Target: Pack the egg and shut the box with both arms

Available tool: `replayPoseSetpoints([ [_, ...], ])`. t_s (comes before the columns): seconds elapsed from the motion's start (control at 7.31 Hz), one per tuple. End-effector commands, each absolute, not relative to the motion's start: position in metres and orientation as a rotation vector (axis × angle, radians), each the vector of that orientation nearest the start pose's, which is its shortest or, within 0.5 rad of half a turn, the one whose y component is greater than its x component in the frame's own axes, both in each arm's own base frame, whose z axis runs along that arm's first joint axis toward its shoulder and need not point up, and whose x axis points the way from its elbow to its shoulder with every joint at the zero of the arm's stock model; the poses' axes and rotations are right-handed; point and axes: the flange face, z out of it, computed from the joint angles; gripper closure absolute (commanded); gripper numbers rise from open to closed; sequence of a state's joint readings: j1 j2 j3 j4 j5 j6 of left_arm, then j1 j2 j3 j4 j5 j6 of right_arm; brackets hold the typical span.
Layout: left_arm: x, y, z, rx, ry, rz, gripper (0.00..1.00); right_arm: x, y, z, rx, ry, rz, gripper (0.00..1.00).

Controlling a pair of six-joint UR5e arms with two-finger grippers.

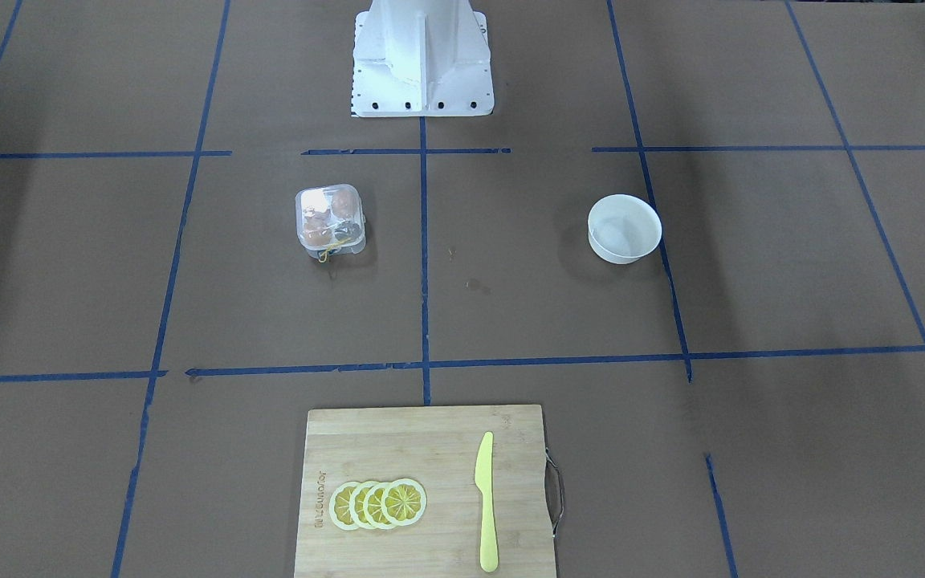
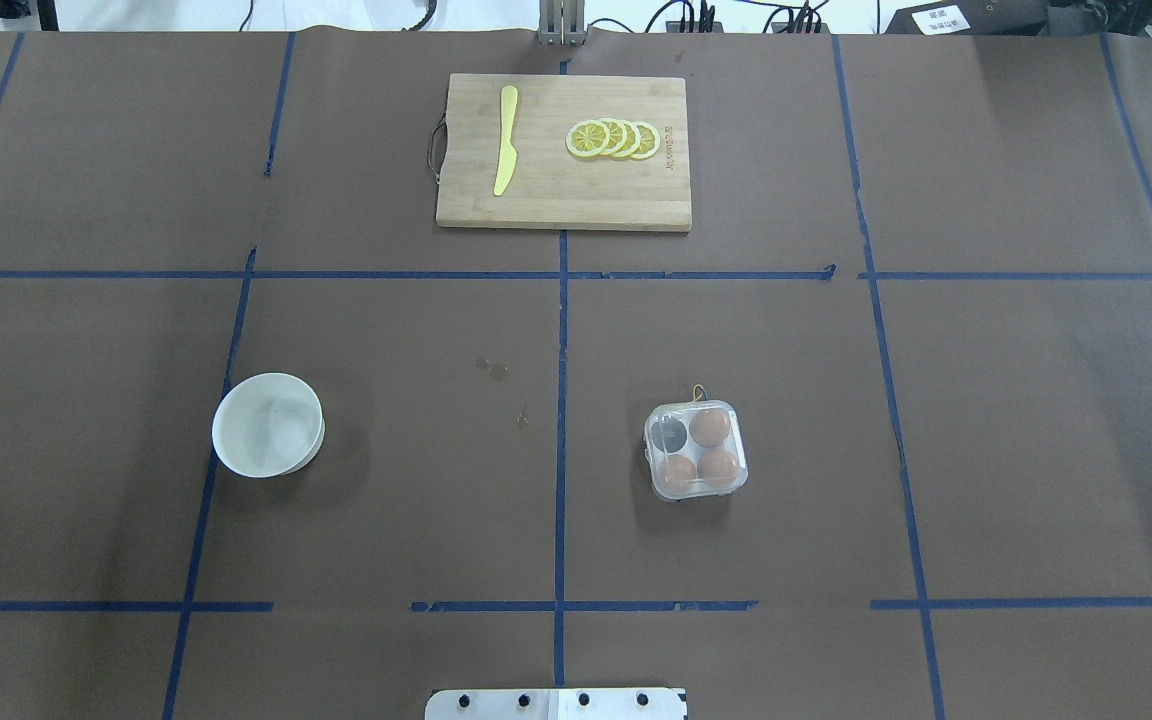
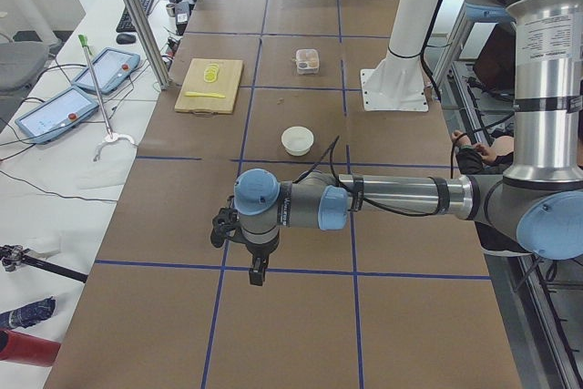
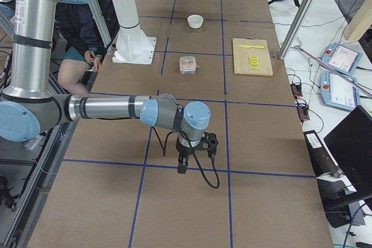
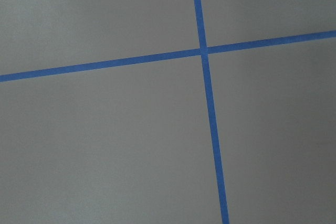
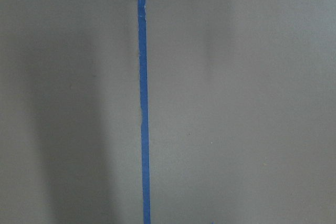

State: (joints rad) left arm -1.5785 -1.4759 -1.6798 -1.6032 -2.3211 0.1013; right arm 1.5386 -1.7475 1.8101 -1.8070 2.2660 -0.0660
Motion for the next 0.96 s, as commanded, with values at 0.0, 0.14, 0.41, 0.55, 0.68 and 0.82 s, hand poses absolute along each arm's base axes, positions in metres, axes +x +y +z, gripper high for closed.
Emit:
replayPoseSetpoints([
  [0.0, -0.0689, -0.4543, 0.6482, 0.086, 0.747, 0.107, 0.00, 0.0563, -0.4032, 0.6492, -0.156, -0.699, -0.033, 0.00],
  [0.14, -0.0683, -0.4543, 0.6485, 0.084, 0.745, 0.108, 0.00, 0.0563, -0.4032, 0.6492, -0.155, -0.699, -0.034, 0.00],
  [0.41, -0.0692, -0.4542, 0.6487, 0.084, 0.742, 0.106, 0.00, 0.0557, -0.4025, 0.6498, -0.157, -0.699, -0.035, 0.00],
  [0.55, -0.0692, -0.4542, 0.6494, 0.083, 0.742, 0.106, 0.00, 0.0557, -0.4034, 0.6491, -0.154, -0.699, -0.036, 0.00],
  [0.68, -0.0686, -0.4543, 0.6495, 0.082, 0.741, 0.107, 0.00, 0.0557, -0.4035, 0.6489, -0.147, -0.699, -0.039, 0.00],
  [0.82, -0.0686, -0.4545, 0.6486, 0.085, 0.741, 0.108, 0.00, 0.0557, -0.4044, 0.6482, -0.144, -0.699, -0.040, 0.00],
])
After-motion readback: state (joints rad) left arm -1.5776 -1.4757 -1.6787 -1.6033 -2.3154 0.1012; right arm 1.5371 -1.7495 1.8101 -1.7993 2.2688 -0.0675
